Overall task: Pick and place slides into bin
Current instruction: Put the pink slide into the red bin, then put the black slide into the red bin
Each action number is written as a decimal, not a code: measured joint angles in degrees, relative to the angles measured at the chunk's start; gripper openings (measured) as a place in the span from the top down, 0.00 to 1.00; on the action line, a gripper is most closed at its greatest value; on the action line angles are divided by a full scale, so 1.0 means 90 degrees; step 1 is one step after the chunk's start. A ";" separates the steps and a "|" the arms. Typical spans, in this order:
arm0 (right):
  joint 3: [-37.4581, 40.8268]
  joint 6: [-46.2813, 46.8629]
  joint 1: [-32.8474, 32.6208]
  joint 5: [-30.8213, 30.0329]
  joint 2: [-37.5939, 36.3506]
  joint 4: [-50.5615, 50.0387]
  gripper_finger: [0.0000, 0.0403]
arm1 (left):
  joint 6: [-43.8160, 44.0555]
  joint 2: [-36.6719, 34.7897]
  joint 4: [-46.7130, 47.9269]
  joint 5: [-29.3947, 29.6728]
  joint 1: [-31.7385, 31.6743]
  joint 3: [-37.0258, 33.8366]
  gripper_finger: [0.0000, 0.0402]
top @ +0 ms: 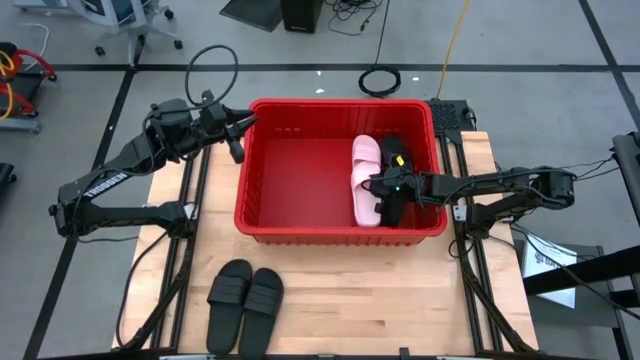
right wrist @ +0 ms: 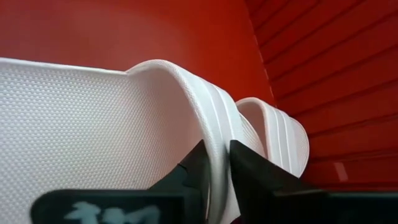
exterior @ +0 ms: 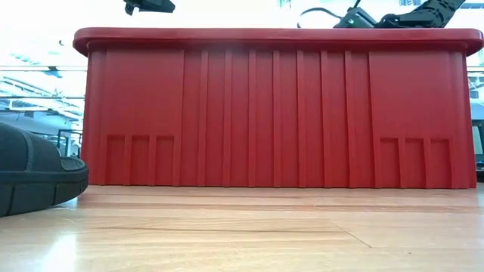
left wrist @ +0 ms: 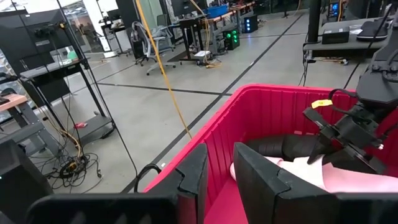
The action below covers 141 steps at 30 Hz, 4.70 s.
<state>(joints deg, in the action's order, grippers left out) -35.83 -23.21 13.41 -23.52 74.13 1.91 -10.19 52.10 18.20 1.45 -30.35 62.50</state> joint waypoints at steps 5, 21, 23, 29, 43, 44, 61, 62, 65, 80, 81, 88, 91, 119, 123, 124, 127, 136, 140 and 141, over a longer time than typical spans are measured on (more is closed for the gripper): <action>0.0002 -0.0022 0.0000 0.0157 0.0007 -0.0038 0.77 | -0.0005 0.0000 0.0002 -0.0002 0.0000 0.0000 0.80; 0.0002 0.0081 -0.0012 0.0631 0.0007 -0.0115 0.42 | -0.0066 0.0000 0.0014 -0.0005 0.0002 0.0000 0.80; 0.0002 0.0116 -0.0012 0.0631 0.0007 -0.0114 0.39 | -0.0066 0.0000 0.0016 -0.0005 0.0002 0.0000 0.80; 0.0007 0.0116 -0.0012 0.0646 0.0007 -0.0078 0.34 | -0.0064 0.0000 0.0021 -0.0005 0.0002 0.0000 0.80; 0.0007 -0.0303 -0.0228 0.0643 -0.0181 0.0779 0.34 | -0.0049 0.0002 0.0215 0.0002 0.0000 0.0000 0.80; 0.0007 -0.0347 -0.0261 0.0636 -0.0253 0.0815 0.34 | -0.0049 0.0002 0.0220 0.0002 0.0002 0.0000 0.80; 0.0010 -0.0138 -0.0369 0.0643 -0.1120 0.3944 0.35 | 0.0362 0.0002 0.0189 -0.0856 0.0012 0.0000 0.80; 0.0007 -0.0079 -0.0404 0.0645 -0.1120 0.4144 0.36 | 0.0360 0.0002 0.0187 -0.1188 0.0012 0.0000 0.80; 0.0007 0.0202 -0.0546 0.0677 -0.1112 0.4588 0.36 | 0.0346 0.0002 0.0186 -0.2253 0.0058 0.0000 0.80; 0.0007 0.2129 -0.1331 0.2852 -0.1112 0.5007 0.37 | 0.0097 0.0002 0.0184 -0.3661 0.1781 0.0000 0.80; 0.0007 0.2252 -0.1381 0.2971 -0.1112 0.5002 0.37 | 0.0082 0.0002 0.0184 -0.3659 0.1946 0.0000 0.80; 0.0007 0.2580 -0.1910 0.3482 -0.1112 0.5005 0.37 | 0.0030 0.0002 0.0186 -0.2947 0.3288 0.0000 0.80; 0.0007 0.2563 -0.2242 0.3480 -0.1108 0.5036 0.38 | 0.0048 0.0070 0.0180 -0.2437 0.3945 0.0002 0.80; 0.0000 0.1785 -0.4230 0.2556 -0.0074 0.6744 0.39 | -0.0058 0.2577 -0.0482 -0.0422 0.7454 0.0002 0.80; 0.0000 0.1873 -0.4320 0.2427 0.0047 0.6960 0.39 | 0.0422 0.2615 -0.0481 0.0023 0.7753 0.0002 0.80; 0.0000 0.1878 -0.4342 0.2423 0.0079 0.7008 0.39 | 0.0518 0.2637 -0.0474 0.0062 0.7838 0.0002 0.80; 0.0000 0.1870 -0.4425 0.2423 0.0139 0.7166 0.39 | 0.0748 0.2697 -0.0415 0.0385 0.8157 0.0002 0.80; -0.0128 0.1886 -0.4689 0.2406 0.0209 0.7279 0.39 | 0.1269 0.3294 -0.0321 0.1458 0.9089 0.0002 0.80; -0.0321 0.1875 -0.4811 0.2400 0.0349 0.7178 0.39 | 0.1269 0.3604 -0.0185 0.1820 0.9288 0.0002 0.80; -0.0375 0.1838 -0.4840 0.2401 0.0430 0.7159 0.39 | 0.1280 0.3633 -0.0115 0.1957 0.9329 0.0002 0.80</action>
<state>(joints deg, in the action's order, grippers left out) -39.21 -6.67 -30.15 -1.91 78.00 66.34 1.33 84.80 17.17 19.06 53.61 62.52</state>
